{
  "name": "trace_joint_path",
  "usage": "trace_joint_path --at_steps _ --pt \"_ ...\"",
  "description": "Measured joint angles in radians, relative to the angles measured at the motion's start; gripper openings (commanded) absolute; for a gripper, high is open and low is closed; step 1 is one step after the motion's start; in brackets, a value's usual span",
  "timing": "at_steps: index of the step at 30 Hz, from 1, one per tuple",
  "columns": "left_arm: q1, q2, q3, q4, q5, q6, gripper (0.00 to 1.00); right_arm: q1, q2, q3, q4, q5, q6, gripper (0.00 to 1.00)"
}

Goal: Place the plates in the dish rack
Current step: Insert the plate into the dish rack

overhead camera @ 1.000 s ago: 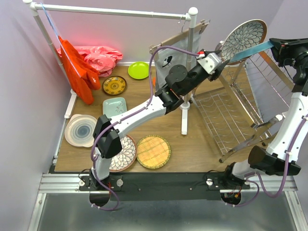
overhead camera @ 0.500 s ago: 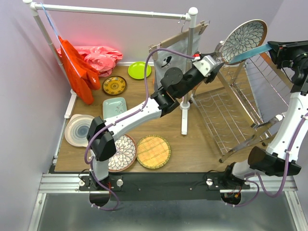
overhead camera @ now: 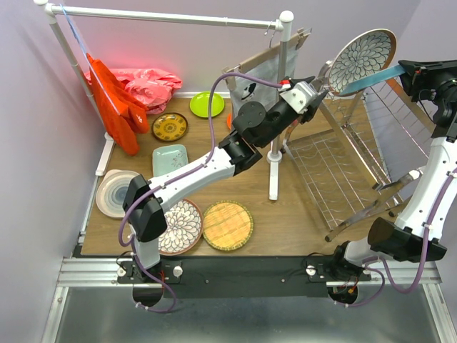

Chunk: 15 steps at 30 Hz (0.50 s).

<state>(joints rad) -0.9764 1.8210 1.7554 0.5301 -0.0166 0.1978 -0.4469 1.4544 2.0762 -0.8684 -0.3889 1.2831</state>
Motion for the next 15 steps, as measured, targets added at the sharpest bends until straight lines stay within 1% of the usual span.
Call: trace_joint_path --at_steps 4,15 --pt "0.000 -0.006 -0.012 0.006 -0.003 0.000 0.57 0.000 0.000 0.000 0.000 0.000 0.002 0.22" --pt "0.000 -0.012 -0.035 0.006 -0.013 0.000 0.57 -0.002 0.000 0.001 -0.009 0.003 0.000 0.21"
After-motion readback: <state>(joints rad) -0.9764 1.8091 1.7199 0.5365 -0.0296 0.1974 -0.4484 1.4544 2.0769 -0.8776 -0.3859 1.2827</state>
